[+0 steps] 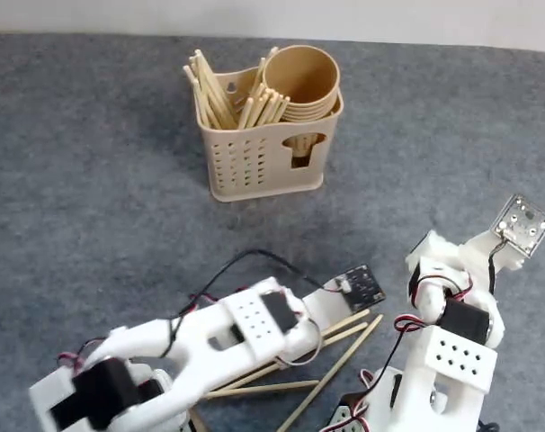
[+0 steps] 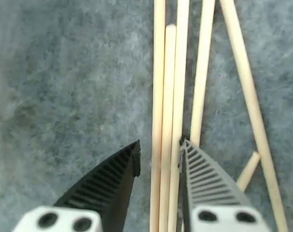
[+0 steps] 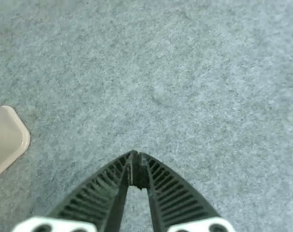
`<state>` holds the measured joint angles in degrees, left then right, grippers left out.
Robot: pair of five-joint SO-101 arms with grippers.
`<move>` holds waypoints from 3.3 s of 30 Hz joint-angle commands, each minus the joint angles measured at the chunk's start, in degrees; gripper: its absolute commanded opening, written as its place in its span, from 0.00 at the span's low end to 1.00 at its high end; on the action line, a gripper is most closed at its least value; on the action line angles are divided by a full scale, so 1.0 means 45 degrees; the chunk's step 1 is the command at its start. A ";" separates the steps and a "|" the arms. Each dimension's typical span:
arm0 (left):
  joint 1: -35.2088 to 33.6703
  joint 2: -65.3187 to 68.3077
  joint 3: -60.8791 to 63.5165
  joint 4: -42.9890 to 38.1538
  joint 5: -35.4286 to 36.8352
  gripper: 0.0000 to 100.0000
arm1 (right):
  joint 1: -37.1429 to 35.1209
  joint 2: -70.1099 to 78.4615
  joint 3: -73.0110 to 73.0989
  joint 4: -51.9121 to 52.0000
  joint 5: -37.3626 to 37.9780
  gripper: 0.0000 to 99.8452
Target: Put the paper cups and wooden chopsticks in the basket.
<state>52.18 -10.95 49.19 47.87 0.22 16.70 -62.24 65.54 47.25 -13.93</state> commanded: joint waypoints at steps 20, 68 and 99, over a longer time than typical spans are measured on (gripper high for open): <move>-0.0987 0.0733 -0.1612 0.1055 0.0039 0.01 | 0.0049 -0.0283 -0.0186 -0.0244 -0.0039 0.01; -0.5578 -1.3275 0.2901 0.0176 0.0039 0.01 | -0.0283 -0.0283 -0.0127 -0.0244 -0.0020 0.01; -0.8860 -1.7709 0.3741 -0.7131 0.0059 0.01 | -0.0225 -0.0283 -0.0107 -0.0264 -0.0020 0.01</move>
<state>12.70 -90.51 66.77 20.62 0.22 16.62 -62.24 65.54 47.25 -13.93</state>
